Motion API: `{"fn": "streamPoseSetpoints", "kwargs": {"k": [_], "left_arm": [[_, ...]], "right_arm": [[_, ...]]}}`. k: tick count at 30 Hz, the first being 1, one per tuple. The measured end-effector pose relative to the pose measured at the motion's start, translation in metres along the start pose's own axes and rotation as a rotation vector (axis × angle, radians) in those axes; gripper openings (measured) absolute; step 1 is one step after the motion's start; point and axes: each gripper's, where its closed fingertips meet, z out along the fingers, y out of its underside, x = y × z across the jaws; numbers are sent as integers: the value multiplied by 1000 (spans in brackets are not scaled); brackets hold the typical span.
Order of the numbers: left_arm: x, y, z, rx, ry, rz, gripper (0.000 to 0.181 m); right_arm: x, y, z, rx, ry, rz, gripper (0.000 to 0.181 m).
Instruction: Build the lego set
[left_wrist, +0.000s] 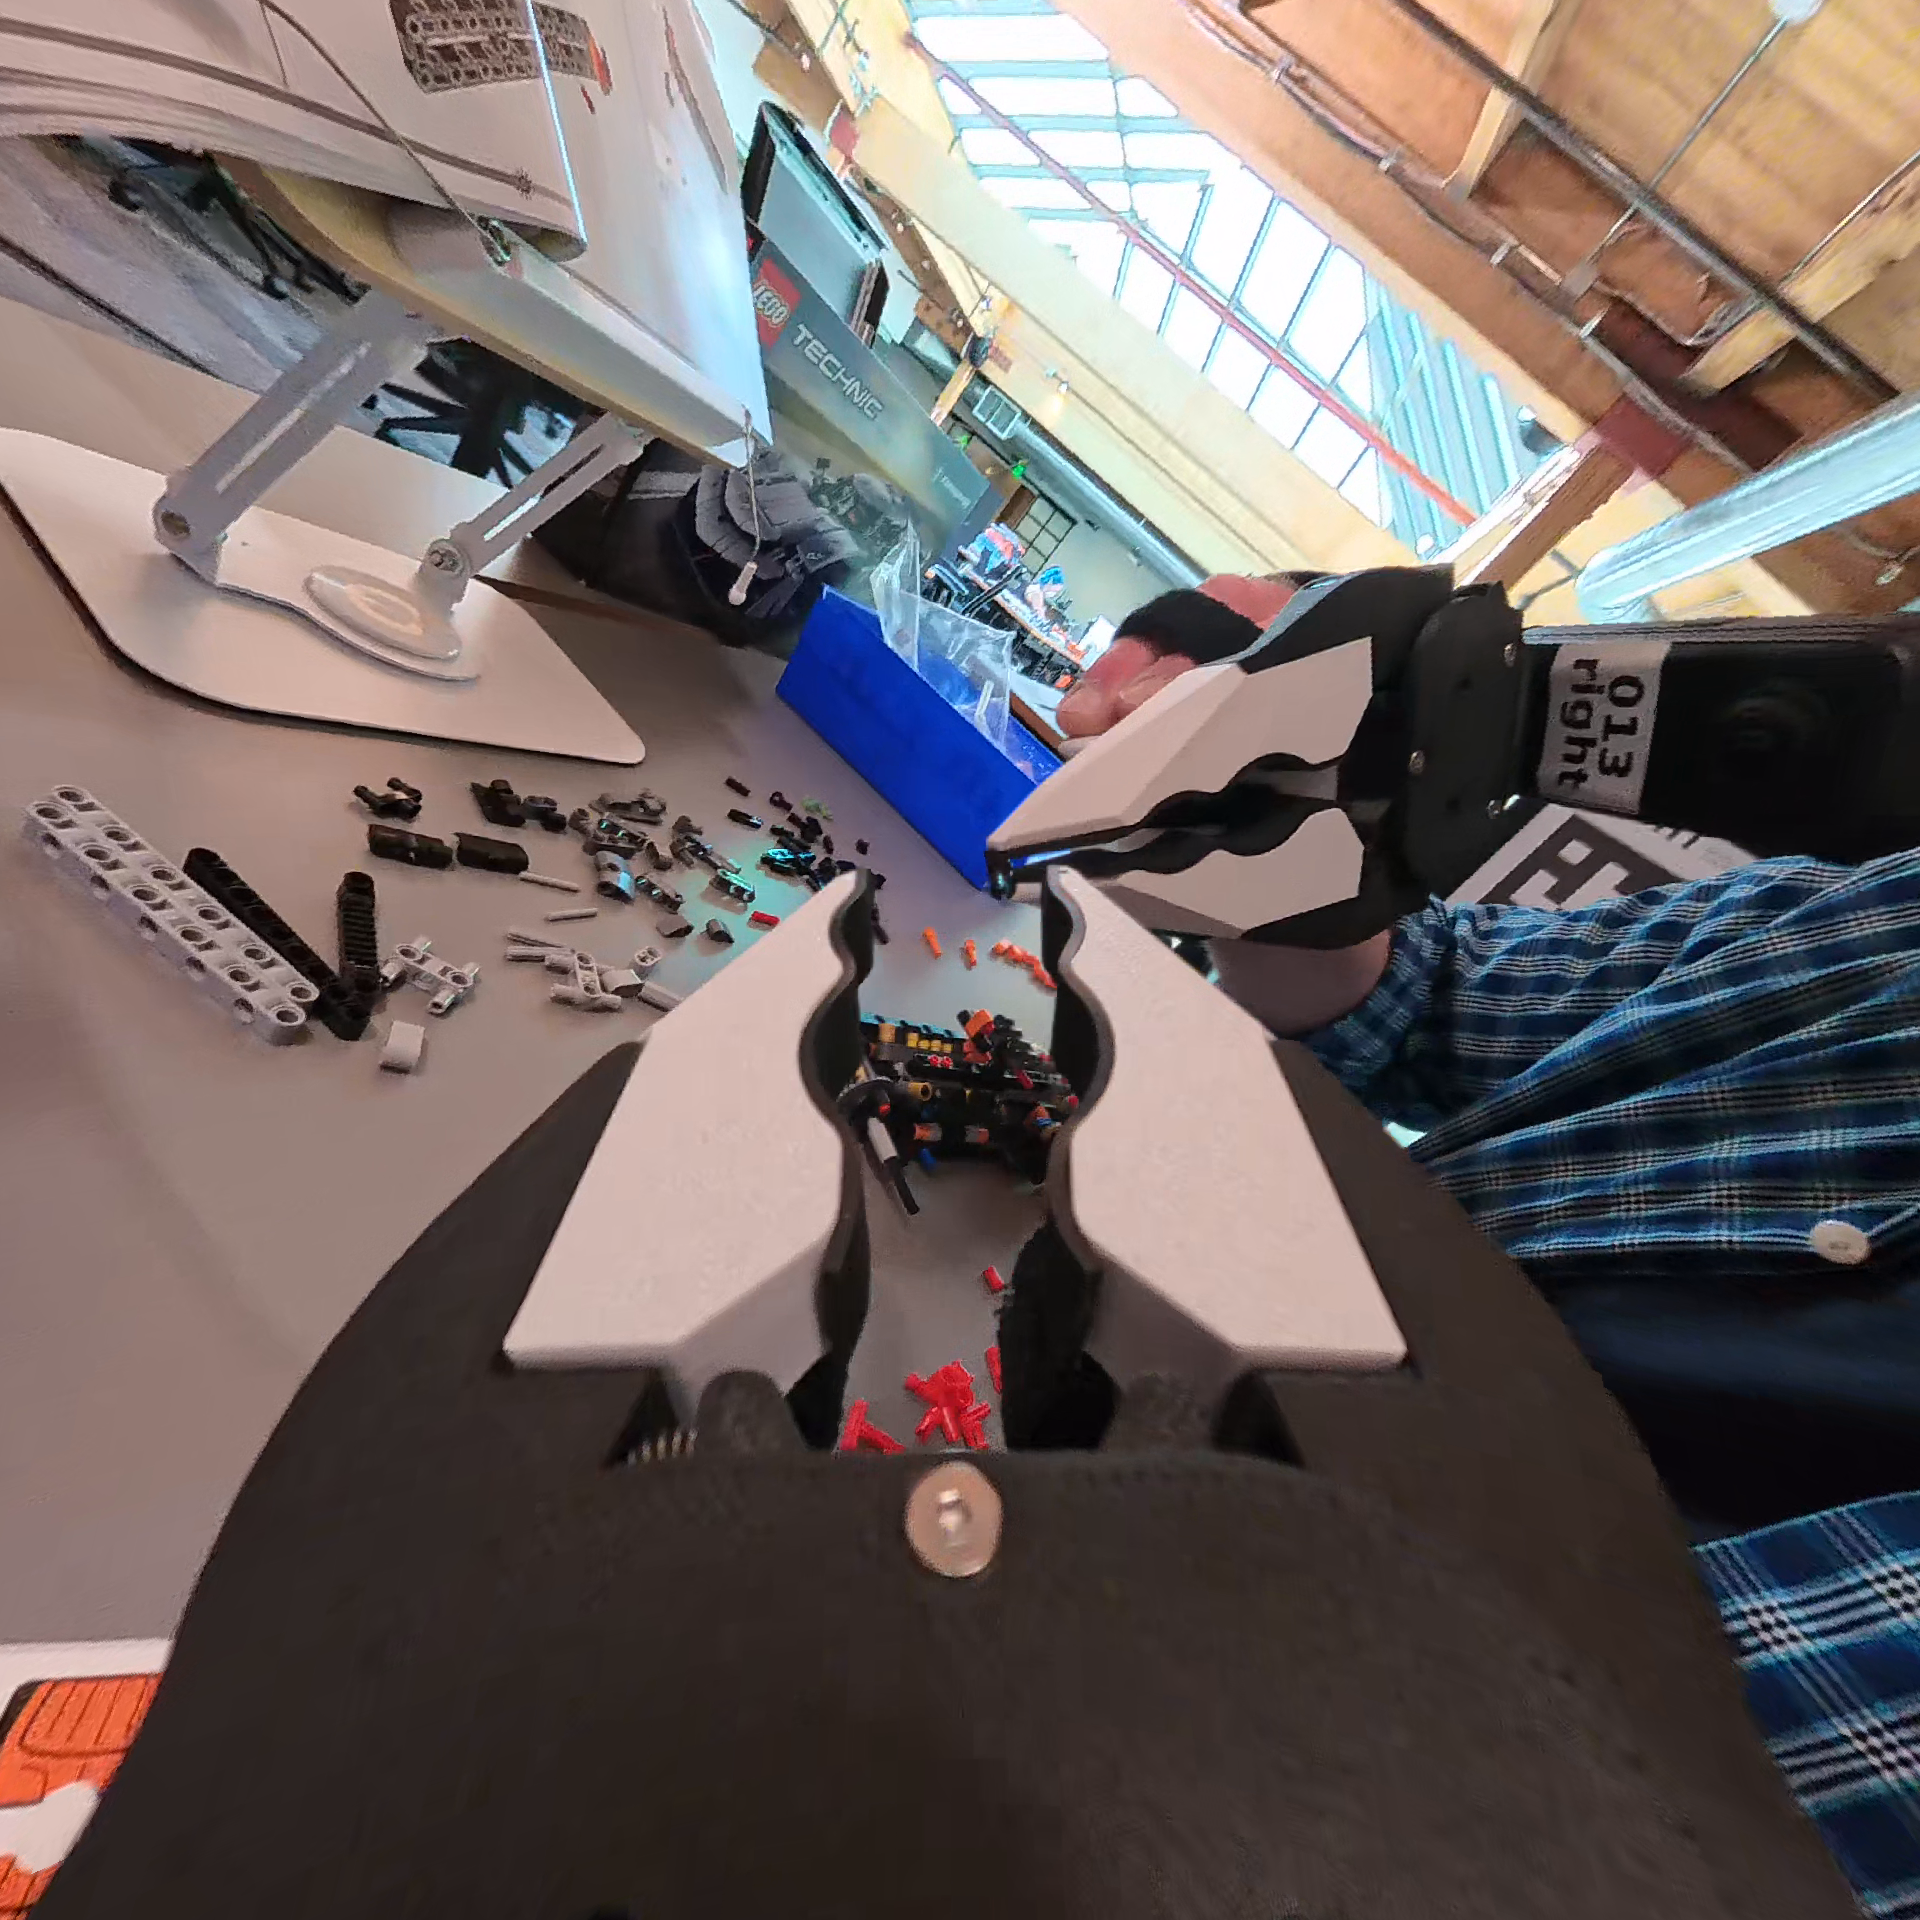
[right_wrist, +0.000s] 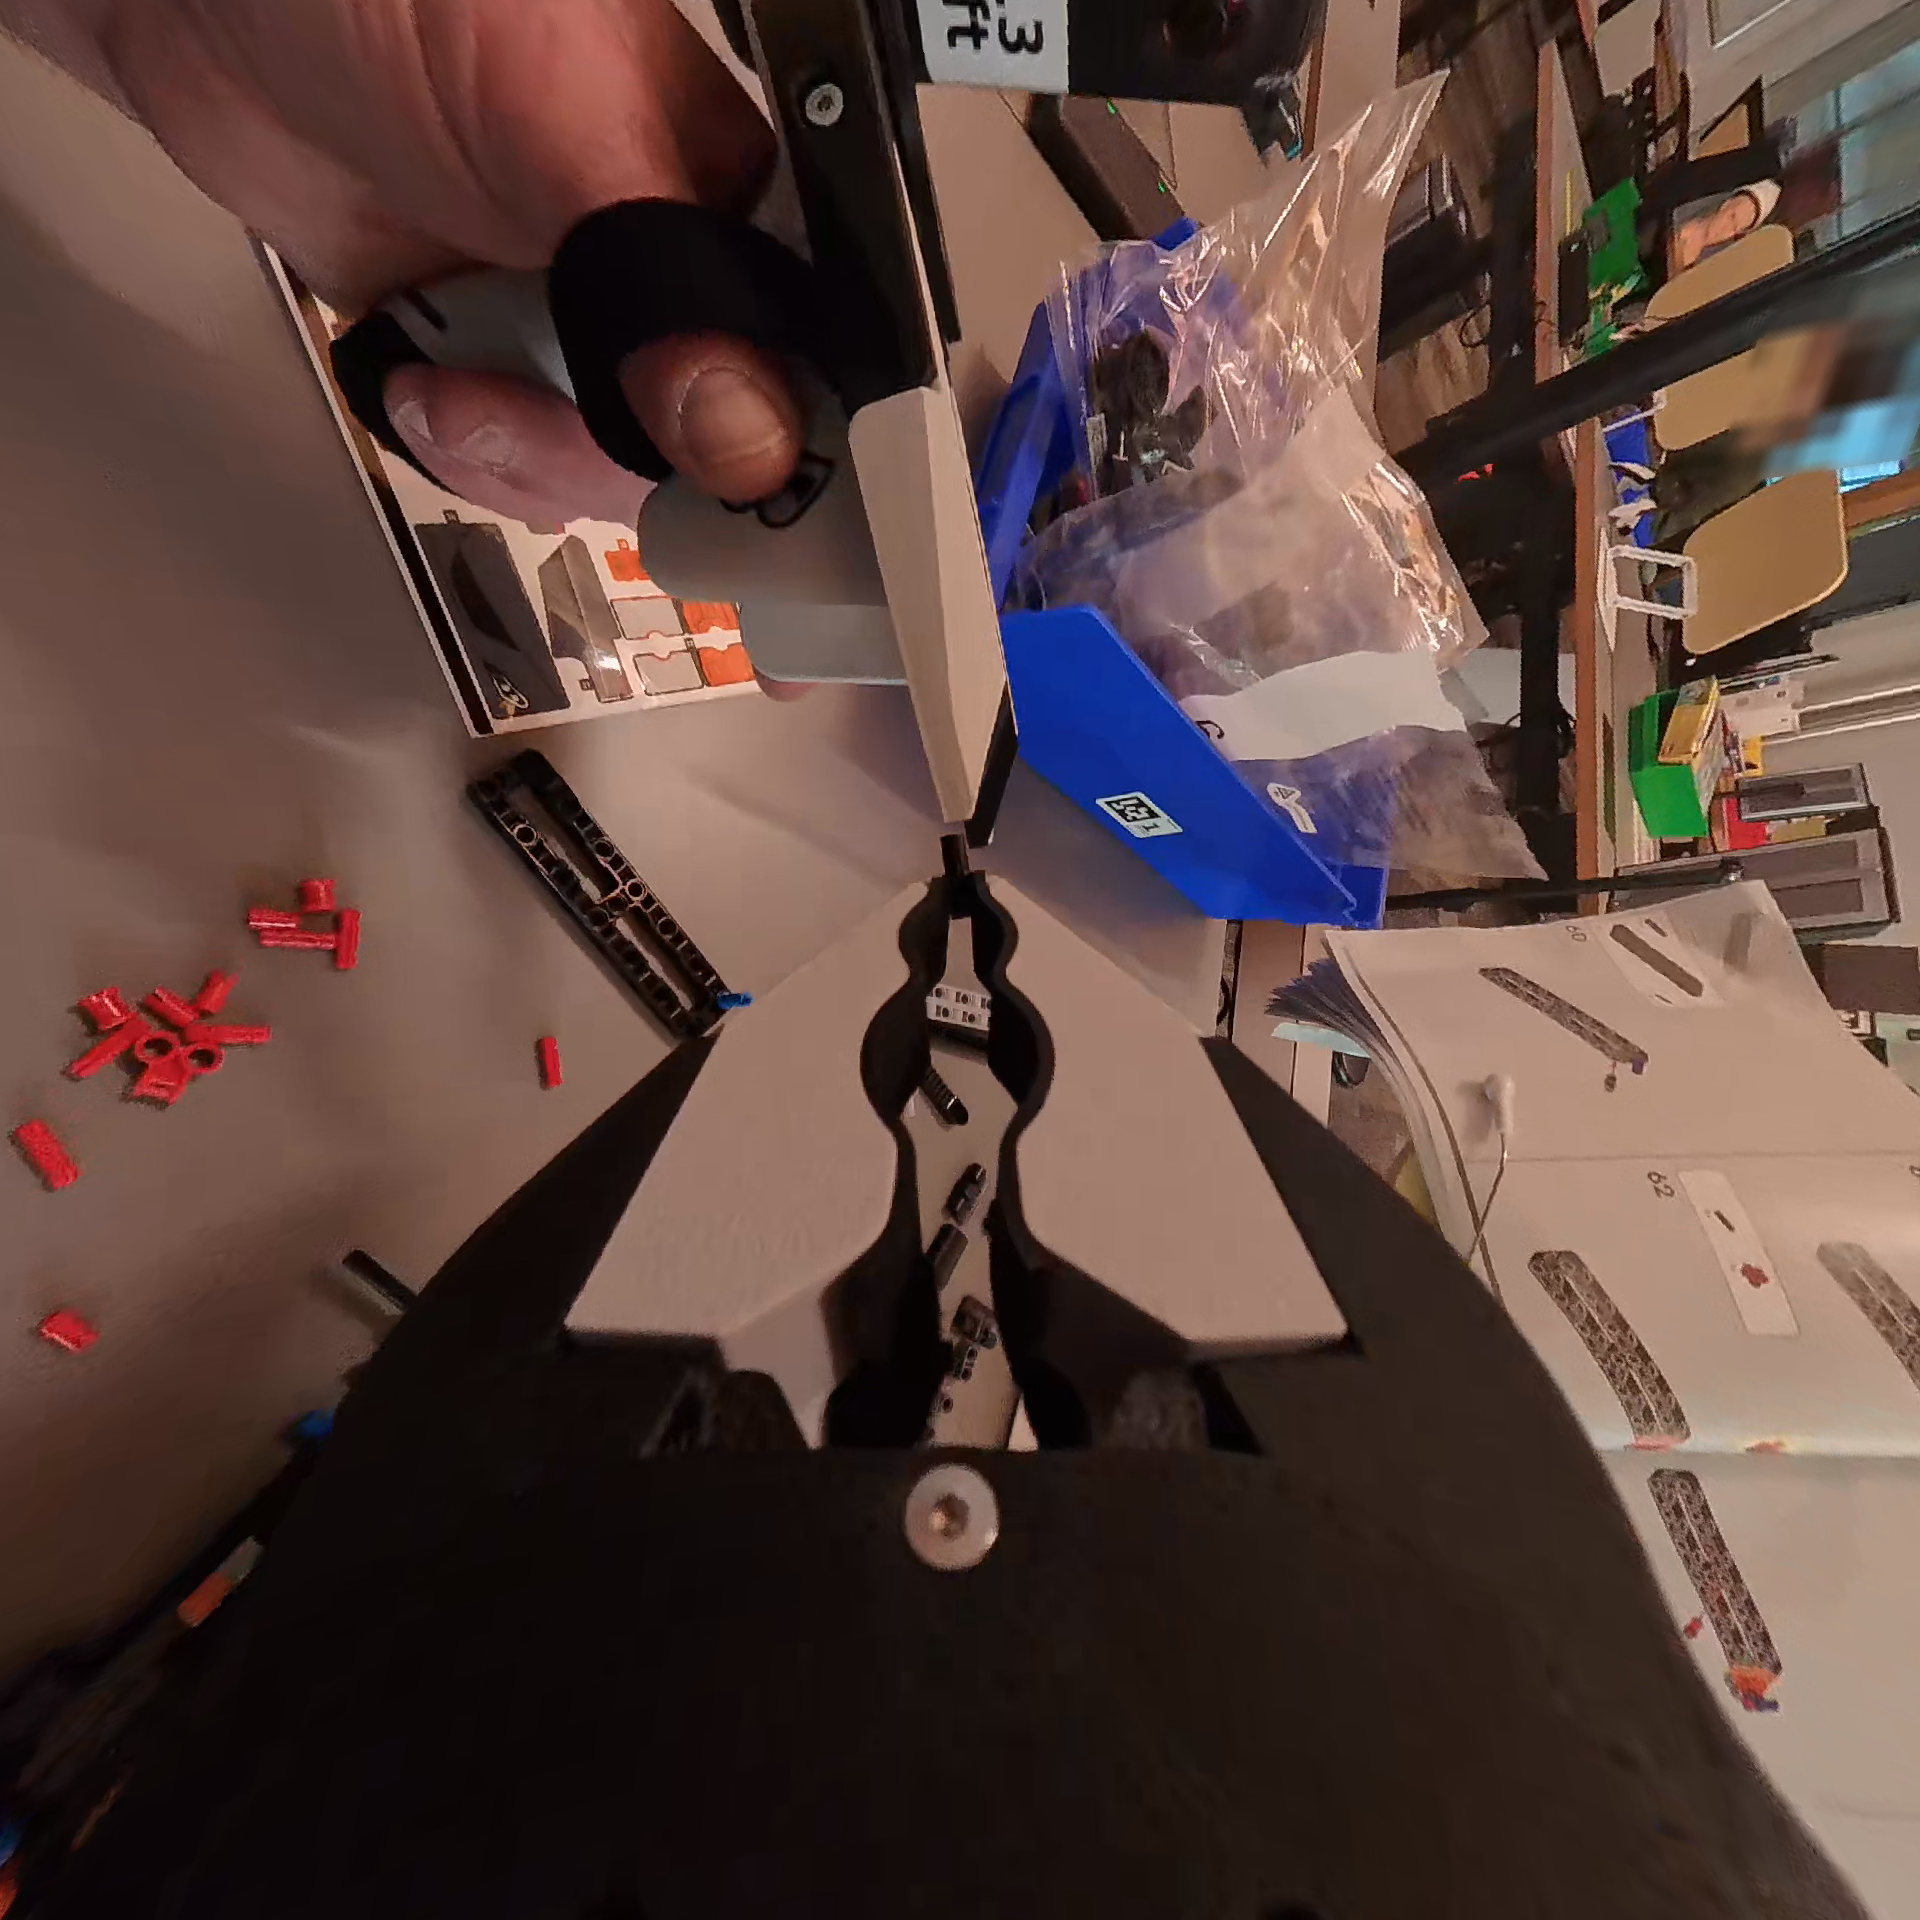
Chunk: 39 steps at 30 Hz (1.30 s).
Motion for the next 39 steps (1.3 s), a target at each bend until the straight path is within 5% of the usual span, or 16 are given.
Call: {"fn": "streamPoseSetpoints", "kwargs": {"k": [17, 25, 39], "left_arm": [[8, -6, -7, 47, 100, -37, 28], [16, -3, -3, 40, 149, -45, 5], [56, -15, -13, 116, 496, -159, 4]], "right_arm": [[4, -12, 4, 42, 20, -25, 1], [3, -17, -1, 60, 23, -35, 1], [7, -51, -32, 397, -146, 274, 2]]}}
